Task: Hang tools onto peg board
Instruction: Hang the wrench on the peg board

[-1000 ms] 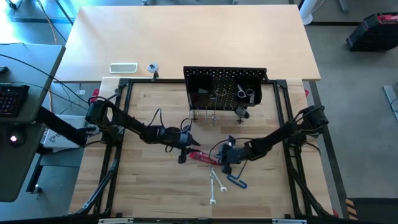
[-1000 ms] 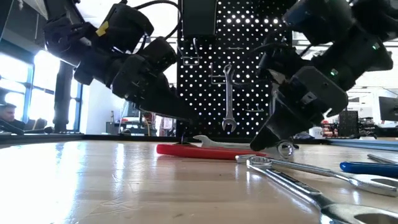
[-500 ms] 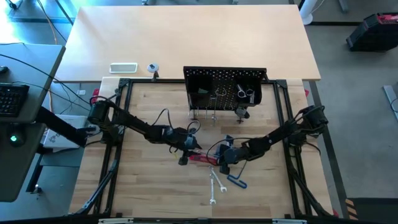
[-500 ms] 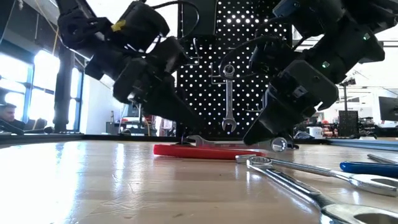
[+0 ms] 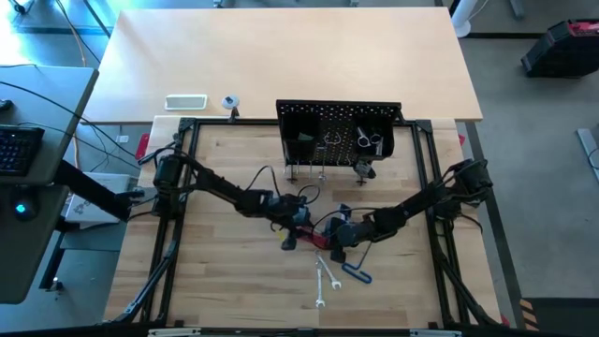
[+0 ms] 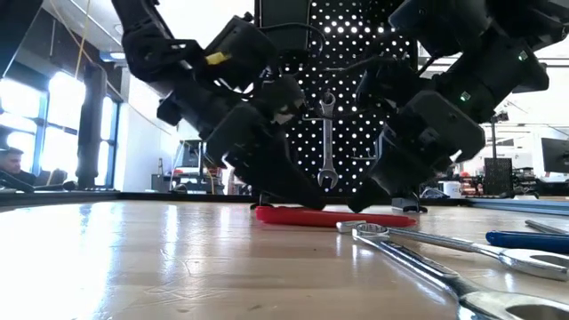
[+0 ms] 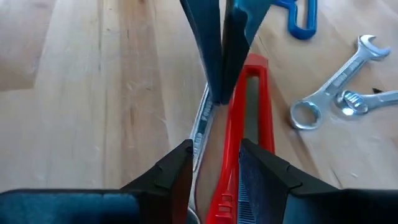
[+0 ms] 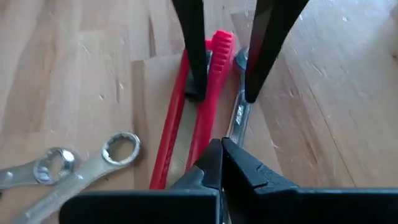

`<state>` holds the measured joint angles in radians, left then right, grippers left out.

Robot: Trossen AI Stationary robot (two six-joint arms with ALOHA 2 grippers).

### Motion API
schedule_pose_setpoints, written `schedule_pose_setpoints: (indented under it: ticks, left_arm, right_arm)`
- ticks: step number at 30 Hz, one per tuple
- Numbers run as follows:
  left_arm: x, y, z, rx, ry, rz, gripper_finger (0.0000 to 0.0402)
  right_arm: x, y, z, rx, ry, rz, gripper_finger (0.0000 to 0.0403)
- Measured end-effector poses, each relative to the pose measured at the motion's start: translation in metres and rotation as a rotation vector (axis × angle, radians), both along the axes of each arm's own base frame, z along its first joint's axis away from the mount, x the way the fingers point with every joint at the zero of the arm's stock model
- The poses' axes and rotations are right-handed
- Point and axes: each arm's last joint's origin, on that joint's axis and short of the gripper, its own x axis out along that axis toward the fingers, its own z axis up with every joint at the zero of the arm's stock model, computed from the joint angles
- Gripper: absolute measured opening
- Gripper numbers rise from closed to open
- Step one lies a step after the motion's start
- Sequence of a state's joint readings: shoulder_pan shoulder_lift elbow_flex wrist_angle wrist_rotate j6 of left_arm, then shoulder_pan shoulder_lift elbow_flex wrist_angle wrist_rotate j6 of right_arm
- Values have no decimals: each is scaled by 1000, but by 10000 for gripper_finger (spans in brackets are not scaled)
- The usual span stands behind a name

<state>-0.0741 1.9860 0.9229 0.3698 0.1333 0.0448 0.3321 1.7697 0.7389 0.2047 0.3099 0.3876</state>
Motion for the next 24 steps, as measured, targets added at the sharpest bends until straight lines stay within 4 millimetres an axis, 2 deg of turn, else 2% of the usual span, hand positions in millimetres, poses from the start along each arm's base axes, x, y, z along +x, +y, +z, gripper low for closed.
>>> schedule_pose_setpoints:
  ticks: [7, 12, 17, 24]
  left_arm:
    - [-5, 1, 12, 18, 7, -18, 122]
    - [-3, 11, 14, 4, -5, 12, 122]
    - [-3, 15, 15, -19, -3, 19, 122]
    - [-9, -1, 8, 84, 69, -11, 122]
  right_arm:
    - [-2, 2, 2, -33, -11, -19, 0]
    - [-3, 1, 1, -61, 5, -29, 6]
    - [-4, 0, 0, -66, 18, -51, 54]
    - [-7, -2, -2, -79, 32, -115, 125]
